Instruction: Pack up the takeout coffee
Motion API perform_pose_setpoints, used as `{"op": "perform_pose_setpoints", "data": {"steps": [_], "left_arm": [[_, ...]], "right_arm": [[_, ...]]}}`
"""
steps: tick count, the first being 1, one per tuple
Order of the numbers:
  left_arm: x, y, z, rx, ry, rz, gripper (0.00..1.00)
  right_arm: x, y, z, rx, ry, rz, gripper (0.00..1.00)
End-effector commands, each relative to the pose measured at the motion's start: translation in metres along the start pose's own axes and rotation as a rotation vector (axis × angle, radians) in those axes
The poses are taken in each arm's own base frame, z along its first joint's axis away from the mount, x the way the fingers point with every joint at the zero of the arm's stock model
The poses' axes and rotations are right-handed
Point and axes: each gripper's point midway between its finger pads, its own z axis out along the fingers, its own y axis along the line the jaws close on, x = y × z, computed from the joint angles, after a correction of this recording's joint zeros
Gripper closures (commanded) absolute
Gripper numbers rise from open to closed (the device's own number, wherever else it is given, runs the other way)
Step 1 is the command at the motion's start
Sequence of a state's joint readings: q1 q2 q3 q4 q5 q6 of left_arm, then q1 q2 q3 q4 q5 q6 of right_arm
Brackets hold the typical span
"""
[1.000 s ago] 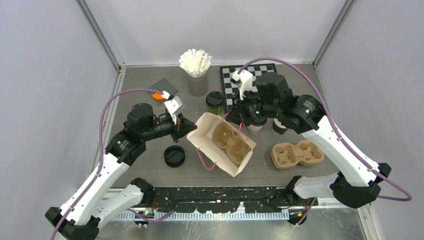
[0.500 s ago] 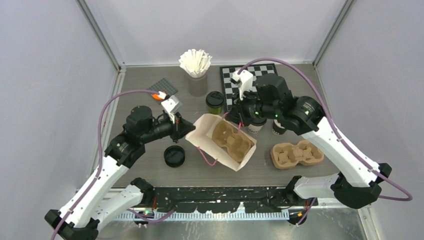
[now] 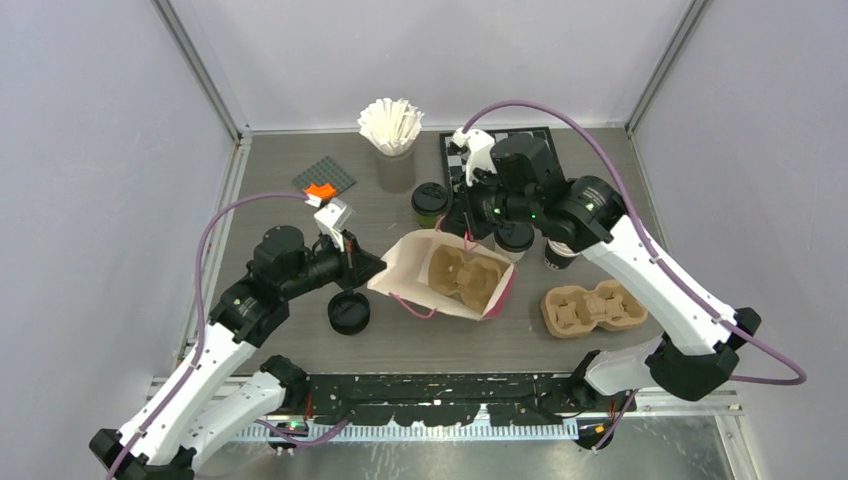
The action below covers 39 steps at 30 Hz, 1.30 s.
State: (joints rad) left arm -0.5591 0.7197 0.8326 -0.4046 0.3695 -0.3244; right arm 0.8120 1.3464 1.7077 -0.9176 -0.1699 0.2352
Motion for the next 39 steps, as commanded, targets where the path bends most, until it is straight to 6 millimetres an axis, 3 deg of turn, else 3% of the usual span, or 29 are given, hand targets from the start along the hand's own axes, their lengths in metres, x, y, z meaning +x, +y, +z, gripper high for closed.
{"op": "perform_pose_setpoints", "data": {"steps": [1,3,6,9,18,20,25,33,35,39], "left_arm": [[0.008,0.004,0.001,-0.023,-0.007,-0.062,1.00],[0.006,0.006,-0.002,-0.035,-0.025,-0.055,1.00],[0.005,0.004,-0.004,-0.035,-0.027,-0.052,1.00],[0.002,0.002,-0.004,-0.027,-0.022,-0.066,1.00],[-0.010,0.008,-0.008,-0.122,-0.005,-0.186,1.00],[-0.010,0.007,-0.007,-0.137,0.017,-0.240,1.00],[-0.023,0.002,-0.007,-0.186,0.075,-0.367,1.00],[-0.032,0.004,-0.018,-0.279,0.087,-0.474,0.98],[-0.035,0.006,-0.025,-0.303,0.064,-0.475,0.93],[-0.032,0.009,-0.030,-0.318,0.053,-0.463,0.69]], "right_arm": [[0.004,-0.007,0.015,0.026,0.034,0.060,0.92],[-0.003,-0.016,0.011,0.082,0.025,0.062,0.77],[-0.012,-0.030,0.000,0.187,0.016,0.083,0.47],[-0.015,-0.040,-0.019,0.269,0.000,0.124,0.37],[-0.010,-0.041,-0.052,0.326,-0.031,0.224,0.35],[-0.014,-0.049,-0.061,0.383,-0.051,0.239,0.27],[-0.031,-0.066,-0.089,0.517,-0.151,0.289,0.26],[-0.019,-0.078,-0.098,0.614,-0.135,0.369,0.30],[-0.015,-0.079,-0.098,0.617,-0.134,0.391,0.31],[-0.005,-0.077,-0.096,0.609,-0.106,0.423,0.31]]}}
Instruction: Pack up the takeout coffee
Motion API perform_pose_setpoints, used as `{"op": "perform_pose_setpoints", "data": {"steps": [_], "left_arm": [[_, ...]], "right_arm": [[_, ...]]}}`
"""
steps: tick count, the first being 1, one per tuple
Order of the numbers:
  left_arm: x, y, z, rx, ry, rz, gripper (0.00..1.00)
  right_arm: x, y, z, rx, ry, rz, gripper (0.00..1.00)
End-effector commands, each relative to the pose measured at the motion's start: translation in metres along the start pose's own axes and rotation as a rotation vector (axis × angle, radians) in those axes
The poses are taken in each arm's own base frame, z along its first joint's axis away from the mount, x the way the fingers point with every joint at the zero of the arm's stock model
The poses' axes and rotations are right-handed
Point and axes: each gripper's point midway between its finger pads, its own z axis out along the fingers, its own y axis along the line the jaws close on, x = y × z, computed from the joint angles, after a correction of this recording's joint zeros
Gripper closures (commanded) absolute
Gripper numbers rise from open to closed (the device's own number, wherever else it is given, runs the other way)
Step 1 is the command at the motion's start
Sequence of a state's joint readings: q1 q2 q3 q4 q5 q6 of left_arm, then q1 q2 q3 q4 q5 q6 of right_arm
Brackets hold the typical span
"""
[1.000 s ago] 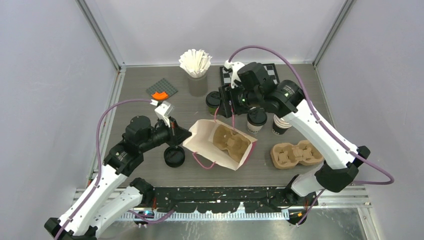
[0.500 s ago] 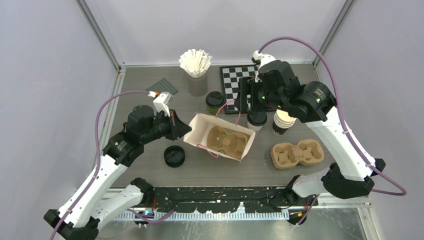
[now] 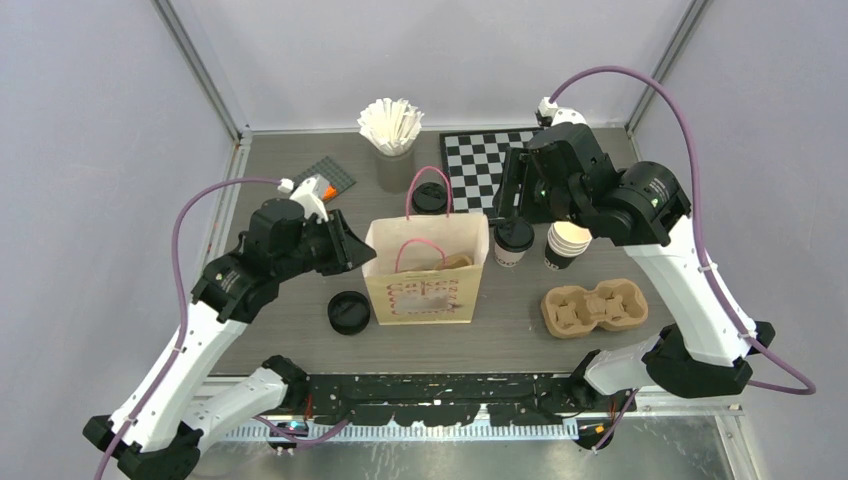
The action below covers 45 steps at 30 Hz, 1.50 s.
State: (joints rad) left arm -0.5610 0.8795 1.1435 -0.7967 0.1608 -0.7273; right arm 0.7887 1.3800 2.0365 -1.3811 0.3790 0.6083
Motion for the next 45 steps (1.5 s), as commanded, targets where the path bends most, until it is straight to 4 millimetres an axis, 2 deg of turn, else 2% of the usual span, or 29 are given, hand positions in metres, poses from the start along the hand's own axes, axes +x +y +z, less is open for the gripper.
{"op": "perform_pose_setpoints", "data": {"steps": [1,3,8,12,15,19,24,31,34,38,39,41,43,44,45], "left_arm": [[-0.010,-0.002,-0.016,-0.007,-0.065,-0.010,0.65],[-0.009,-0.002,-0.017,-0.003,-0.062,-0.007,0.57],[-0.013,0.003,-0.024,-0.046,-0.053,0.067,0.48],[-0.020,0.015,-0.032,-0.145,-0.050,0.119,0.44],[-0.019,0.019,-0.031,-0.175,-0.017,0.133,0.43],[-0.021,0.017,-0.026,-0.175,-0.009,0.135,0.43],[-0.021,0.019,-0.017,-0.199,0.016,0.115,0.45],[-0.030,0.025,-0.007,-0.251,0.003,0.112,0.51],[-0.029,0.025,-0.004,-0.256,0.017,0.104,0.53],[-0.026,0.025,-0.002,-0.249,0.026,0.094,0.59],[-0.025,0.025,-0.002,-0.242,0.023,0.090,0.63],[-0.025,0.022,-0.002,-0.224,0.018,0.083,0.75],[-0.026,0.019,-0.004,-0.209,0.005,0.077,0.95],[-0.028,0.016,-0.008,-0.204,-0.003,0.070,1.00],[-0.029,0.012,-0.012,-0.190,-0.001,0.060,1.00]], "right_arm": [[0.006,-0.007,-0.005,0.023,0.013,0.067,0.31],[0.014,-0.008,-0.004,0.028,0.042,0.073,0.31],[0.029,-0.006,-0.002,0.023,0.099,0.123,0.30],[0.042,0.002,0.002,0.006,0.152,0.189,0.37],[0.051,0.006,0.003,-0.006,0.179,0.221,0.42],[0.058,0.020,0.012,-0.061,0.202,0.234,0.43],[0.059,0.019,0.039,-0.018,0.182,0.152,0.43],[0.058,0.010,0.072,0.087,0.158,0.053,0.57],[0.060,0.011,0.082,0.102,0.174,0.013,0.60],[0.063,0.019,0.088,0.078,0.198,-0.006,0.67],[0.064,0.020,0.089,0.073,0.205,-0.011,0.76],[0.060,0.025,0.087,0.054,0.204,-0.013,0.95],[0.046,0.031,0.076,0.030,0.189,-0.007,1.00],[0.037,0.035,0.067,0.015,0.181,0.000,1.00],[0.028,0.037,0.057,0.012,0.182,0.002,1.00]]}}
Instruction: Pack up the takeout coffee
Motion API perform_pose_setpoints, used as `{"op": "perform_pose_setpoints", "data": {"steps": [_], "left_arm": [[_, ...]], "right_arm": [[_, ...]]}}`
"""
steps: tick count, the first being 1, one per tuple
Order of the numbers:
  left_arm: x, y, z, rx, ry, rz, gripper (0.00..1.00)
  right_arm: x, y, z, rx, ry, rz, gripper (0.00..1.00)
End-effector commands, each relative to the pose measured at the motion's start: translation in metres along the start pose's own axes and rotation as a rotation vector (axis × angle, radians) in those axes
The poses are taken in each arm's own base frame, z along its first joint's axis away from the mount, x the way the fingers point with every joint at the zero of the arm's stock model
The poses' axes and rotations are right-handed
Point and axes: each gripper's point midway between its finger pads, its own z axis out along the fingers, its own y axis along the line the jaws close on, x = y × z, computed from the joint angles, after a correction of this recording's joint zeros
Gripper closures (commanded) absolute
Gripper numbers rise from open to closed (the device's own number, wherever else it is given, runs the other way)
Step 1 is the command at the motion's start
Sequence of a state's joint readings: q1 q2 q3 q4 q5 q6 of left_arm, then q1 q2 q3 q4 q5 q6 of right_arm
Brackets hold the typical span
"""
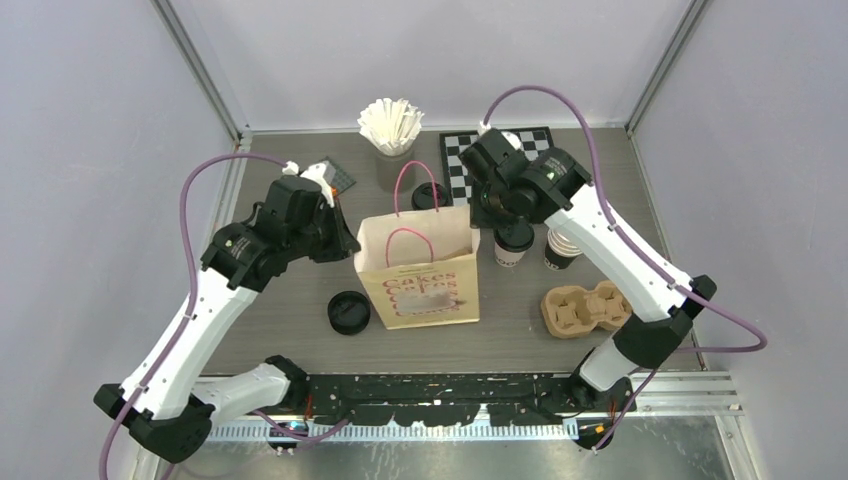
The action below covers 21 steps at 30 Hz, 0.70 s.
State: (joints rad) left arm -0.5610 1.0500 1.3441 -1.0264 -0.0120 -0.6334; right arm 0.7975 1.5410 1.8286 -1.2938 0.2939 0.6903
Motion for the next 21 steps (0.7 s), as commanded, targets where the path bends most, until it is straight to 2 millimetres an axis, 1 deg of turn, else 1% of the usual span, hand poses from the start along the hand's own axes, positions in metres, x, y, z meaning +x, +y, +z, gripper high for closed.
{"op": "perform_pose_setpoints", "data": {"steps": [1,2,3,5,6,7,8,9,11,12,13,15,17,18,19,21], "left_arm": [[-0.011,-0.017,-0.022,0.081,-0.047,-0.038,1.00],[-0.008,-0.018,-0.022,0.088,-0.035,-0.047,1.00],[-0.001,-0.017,-0.019,0.091,-0.012,-0.063,1.00],[0.018,-0.015,-0.006,0.095,0.051,-0.117,1.00],[0.023,-0.017,-0.003,0.112,0.069,-0.135,1.00],[0.023,-0.022,-0.004,0.139,0.071,-0.142,1.00],[0.021,-0.024,-0.006,0.152,0.061,-0.142,1.00],[0.020,-0.022,-0.006,0.139,0.053,-0.144,1.00],[0.024,-0.013,-0.001,0.105,0.059,-0.140,1.00],[0.025,-0.014,-0.002,0.106,0.066,-0.141,1.00],[0.022,-0.017,-0.007,0.122,0.055,-0.140,1.00],[0.002,-0.025,-0.021,0.166,-0.040,-0.139,1.00],[-0.012,-0.025,-0.036,0.159,-0.108,-0.136,1.00],[-0.013,-0.022,-0.039,0.140,-0.103,-0.130,1.00],[-0.003,-0.015,-0.035,0.103,-0.061,-0.124,1.00],[0.028,0.001,-0.016,0.048,0.051,-0.123,1.00]], "right_arm": [[-0.039,0.015,-0.055,-0.085,-0.078,0.013,1.00],[-0.042,0.014,-0.066,-0.090,-0.083,0.016,1.00],[-0.043,0.013,-0.067,-0.078,-0.078,0.016,1.00],[-0.035,0.009,-0.057,-0.059,-0.057,0.002,1.00],[-0.028,0.008,-0.047,-0.049,-0.036,-0.012,1.00],[-0.024,0.008,-0.043,-0.045,-0.025,-0.016,1.00],[-0.024,0.008,-0.045,-0.046,-0.018,-0.015,1.00],[-0.028,0.010,-0.050,-0.053,-0.026,-0.006,1.00],[-0.037,0.012,-0.059,-0.059,-0.052,0.006,1.00],[-0.039,0.013,-0.059,-0.066,-0.067,0.012,1.00],[-0.041,0.018,-0.060,-0.096,-0.079,0.025,1.00],[-0.047,0.035,-0.070,-0.193,-0.100,0.091,1.00],[-0.053,0.046,-0.081,-0.264,-0.119,0.165,1.00],[-0.052,0.047,-0.080,-0.271,-0.115,0.185,1.00],[-0.047,0.045,-0.075,-0.260,-0.104,0.193,1.00],[-0.028,0.040,-0.055,-0.230,-0.067,0.187,1.00]]}}
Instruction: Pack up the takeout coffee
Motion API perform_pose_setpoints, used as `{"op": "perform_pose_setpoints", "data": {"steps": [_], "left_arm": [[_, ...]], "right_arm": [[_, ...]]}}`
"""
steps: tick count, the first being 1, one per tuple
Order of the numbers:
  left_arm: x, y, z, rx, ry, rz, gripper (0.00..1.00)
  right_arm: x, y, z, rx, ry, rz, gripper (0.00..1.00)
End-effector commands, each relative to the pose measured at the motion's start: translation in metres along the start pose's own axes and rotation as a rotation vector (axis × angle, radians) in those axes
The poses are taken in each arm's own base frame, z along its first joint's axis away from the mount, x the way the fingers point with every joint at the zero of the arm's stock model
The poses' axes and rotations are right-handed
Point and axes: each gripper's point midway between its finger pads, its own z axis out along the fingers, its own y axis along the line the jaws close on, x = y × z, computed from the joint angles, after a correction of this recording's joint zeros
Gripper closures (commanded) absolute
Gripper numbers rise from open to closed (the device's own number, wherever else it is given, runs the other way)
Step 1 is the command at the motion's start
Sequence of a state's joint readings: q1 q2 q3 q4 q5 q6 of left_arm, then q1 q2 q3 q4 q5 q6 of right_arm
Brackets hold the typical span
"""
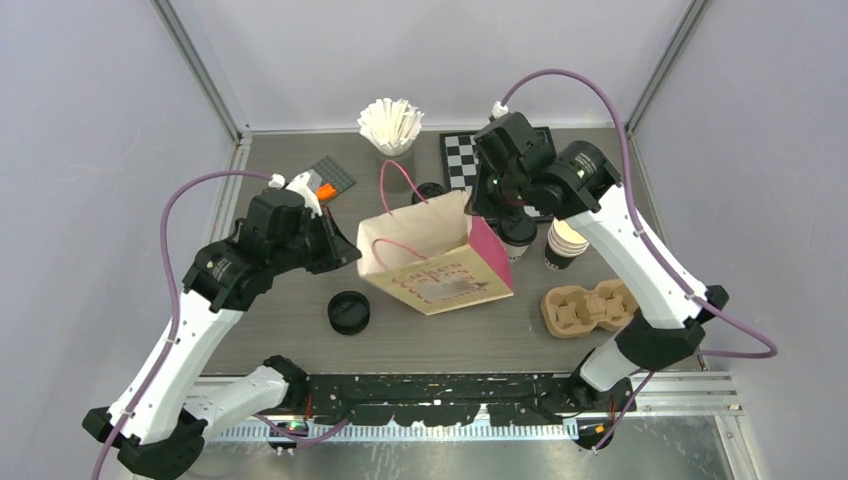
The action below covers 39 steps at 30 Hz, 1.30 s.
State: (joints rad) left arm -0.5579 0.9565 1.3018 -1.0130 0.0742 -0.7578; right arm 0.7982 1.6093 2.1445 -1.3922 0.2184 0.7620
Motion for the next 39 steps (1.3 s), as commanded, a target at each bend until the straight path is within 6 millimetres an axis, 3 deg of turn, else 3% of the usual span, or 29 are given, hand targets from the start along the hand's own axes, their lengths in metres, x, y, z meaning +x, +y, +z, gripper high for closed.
{"op": "perform_pose_setpoints", "data": {"steps": [1,3,6,9,14,18,22,26,29,30,32,34,39], "left_arm": [[0.022,0.019,0.006,-0.054,0.076,-0.005,1.00],[0.013,0.005,0.001,-0.002,0.050,0.004,1.00],[-0.014,-0.004,-0.017,-0.008,-0.031,0.057,1.00],[-0.025,-0.009,-0.025,-0.025,-0.032,0.101,0.98],[-0.036,-0.014,-0.038,-0.030,-0.065,0.109,0.86],[-0.053,-0.019,-0.057,-0.026,-0.154,0.103,0.83],[-0.069,-0.022,-0.069,-0.041,-0.211,0.125,0.81],[-0.071,-0.003,-0.063,-0.153,-0.186,0.184,0.77],[-0.074,0.003,-0.056,-0.184,-0.160,0.208,0.74],[-0.075,0.002,-0.052,-0.175,-0.147,0.211,0.74],[-0.073,-0.003,-0.044,-0.152,-0.104,0.193,0.73],[-0.069,-0.008,-0.038,-0.129,-0.065,0.177,0.73],[-0.056,-0.022,-0.018,-0.030,0.005,0.153,0.66]], "right_arm": [[0.017,0.003,0.004,-0.074,-0.002,0.082,1.00],[0.018,0.006,0.004,-0.095,0.004,0.073,1.00],[-0.003,0.012,-0.016,-0.100,-0.043,0.032,1.00],[-0.013,0.016,-0.027,-0.113,-0.068,0.027,1.00],[0.027,-0.001,0.003,-0.087,0.026,0.052,1.00],[0.036,-0.008,0.011,-0.070,0.044,0.040,1.00],[0.033,0.001,0.005,-0.094,0.063,0.029,1.00],[0.016,0.009,-0.018,-0.129,0.017,0.062,1.00],[0.042,-0.003,-0.005,-0.123,0.071,0.109,1.00],[0.052,-0.005,-0.003,-0.143,0.088,0.132,0.98],[0.059,-0.009,0.000,-0.147,0.094,0.143,0.80],[0.043,-0.016,-0.015,-0.122,0.022,0.130,0.65],[0.015,-0.027,-0.049,-0.093,-0.091,0.093,0.48]]}}
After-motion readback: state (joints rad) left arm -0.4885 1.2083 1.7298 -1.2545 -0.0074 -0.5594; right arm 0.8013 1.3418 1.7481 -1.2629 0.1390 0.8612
